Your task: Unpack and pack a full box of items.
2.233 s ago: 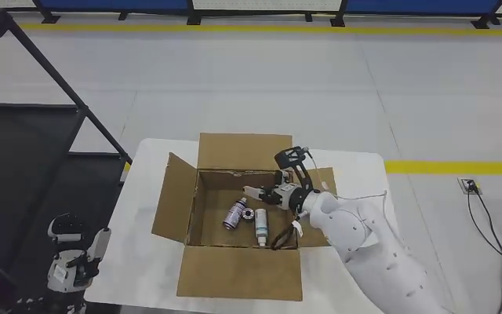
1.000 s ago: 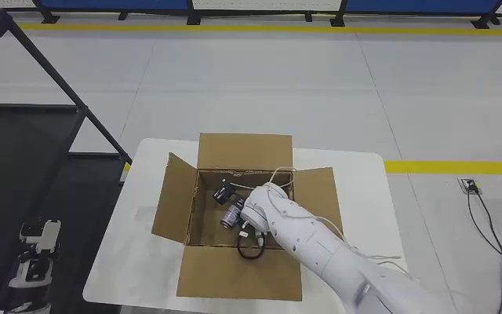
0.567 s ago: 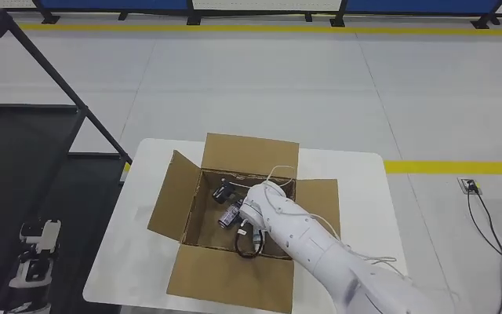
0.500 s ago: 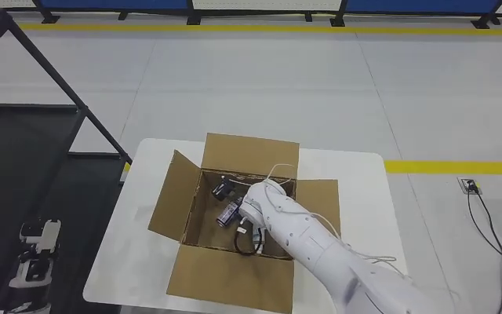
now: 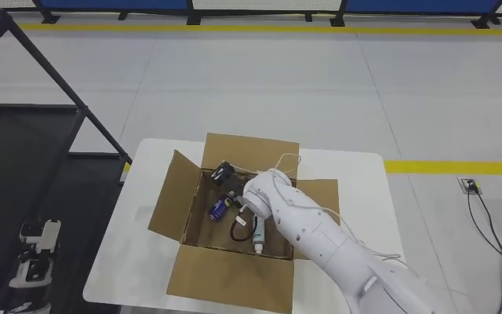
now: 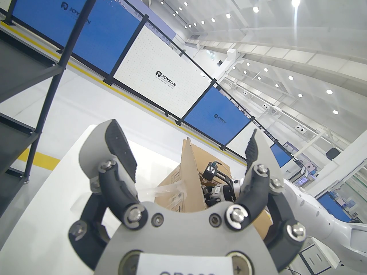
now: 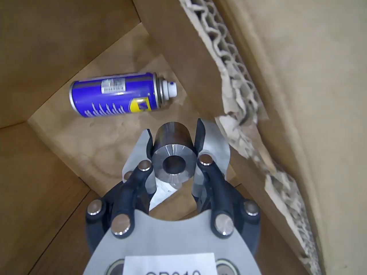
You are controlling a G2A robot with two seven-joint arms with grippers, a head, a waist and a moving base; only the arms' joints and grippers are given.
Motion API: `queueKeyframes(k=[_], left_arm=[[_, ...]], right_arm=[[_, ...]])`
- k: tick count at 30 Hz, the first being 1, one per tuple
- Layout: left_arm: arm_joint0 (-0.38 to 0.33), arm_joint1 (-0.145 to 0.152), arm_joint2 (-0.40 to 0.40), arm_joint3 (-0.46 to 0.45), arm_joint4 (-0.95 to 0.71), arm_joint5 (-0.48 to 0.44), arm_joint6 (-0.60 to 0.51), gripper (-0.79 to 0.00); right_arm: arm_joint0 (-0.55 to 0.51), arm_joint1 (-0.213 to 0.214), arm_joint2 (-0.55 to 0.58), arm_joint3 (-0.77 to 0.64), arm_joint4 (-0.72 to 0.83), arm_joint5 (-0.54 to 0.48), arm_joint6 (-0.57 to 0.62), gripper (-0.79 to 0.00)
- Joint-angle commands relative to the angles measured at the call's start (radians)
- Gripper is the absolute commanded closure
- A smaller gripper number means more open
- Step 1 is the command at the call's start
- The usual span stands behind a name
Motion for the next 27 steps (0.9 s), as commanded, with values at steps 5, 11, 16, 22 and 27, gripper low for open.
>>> queueKeyframes(k=[5, 11, 16, 22, 27], left_arm=[[0.000, 0.000, 0.000, 0.000, 0.000, 0.000, 0.000, -0.785], [0.000, 0.000, 0.000, 0.000, 0.000, 0.000, 0.000, -0.785], [0.000, 0.000, 0.000, 0.000, 0.000, 0.000, 0.000, -0.785], [0.000, 0.000, 0.000, 0.000, 0.000, 0.000, 0.000, -0.785], [0.000, 0.000, 0.000, 0.000, 0.000, 0.000, 0.000, -0.785]], right_arm=[[-0.160, 0.115, 0.179, -0.361, -0.099, 0.087, 0.063, 0.000], [-0.464, 0.227, 0.455, -0.860, -0.263, 0.142, 0.139, 0.000], [-0.662, 0.265, 0.638, -1.115, -0.336, 0.217, 0.122, 0.000], [-0.787, 0.277, 0.798, -1.234, -0.337, 0.334, 0.057, 0.000], [-0.766, 0.282, 0.881, -1.137, -0.333, 0.385, 0.088, 0.000]])
